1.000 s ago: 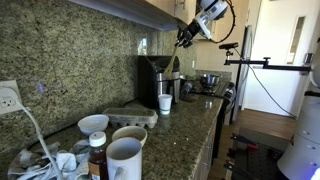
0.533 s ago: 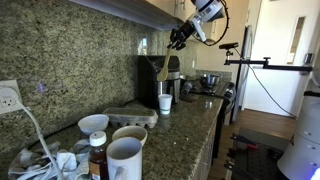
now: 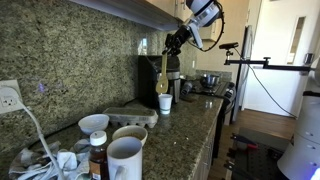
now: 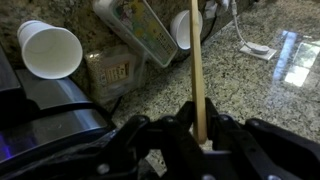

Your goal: Use the wooden spoon to stir the contents in the white bowl

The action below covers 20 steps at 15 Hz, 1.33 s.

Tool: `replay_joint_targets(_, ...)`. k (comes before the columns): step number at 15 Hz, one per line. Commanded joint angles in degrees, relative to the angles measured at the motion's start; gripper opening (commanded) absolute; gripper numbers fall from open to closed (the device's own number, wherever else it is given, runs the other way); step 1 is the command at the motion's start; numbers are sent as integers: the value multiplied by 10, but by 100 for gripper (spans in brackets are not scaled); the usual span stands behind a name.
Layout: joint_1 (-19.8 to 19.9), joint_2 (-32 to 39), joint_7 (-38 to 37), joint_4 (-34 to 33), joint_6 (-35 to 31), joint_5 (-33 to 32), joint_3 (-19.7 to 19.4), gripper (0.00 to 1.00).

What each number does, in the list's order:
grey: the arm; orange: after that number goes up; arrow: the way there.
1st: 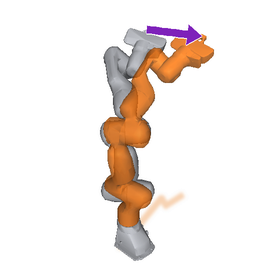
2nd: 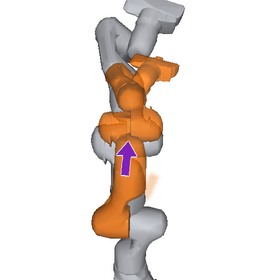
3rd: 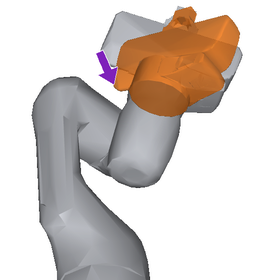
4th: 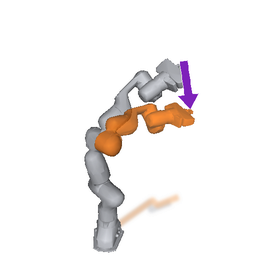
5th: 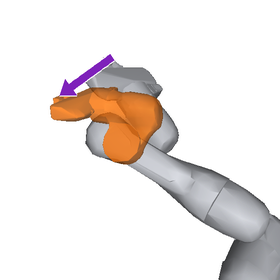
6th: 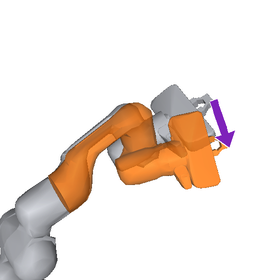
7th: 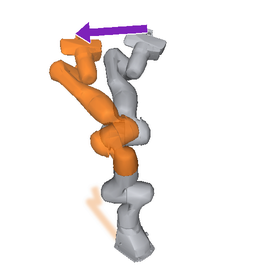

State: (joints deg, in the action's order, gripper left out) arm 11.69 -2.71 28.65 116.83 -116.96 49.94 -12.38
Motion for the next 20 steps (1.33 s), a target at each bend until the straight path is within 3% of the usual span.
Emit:
replay_joint_targets(1, -1, 2, -1, -2, 2, -1, -1, 15)
replay_joint_targets(8, 0, 3, -1, -2, 2, -1, -3, 15)
replay_joint_targets(9, -5, 5, 7, -4, 4, 11, 2, 5)
replay_joint_targets(20, -53, 64, 88, -41, 46, 53, 60, 5)
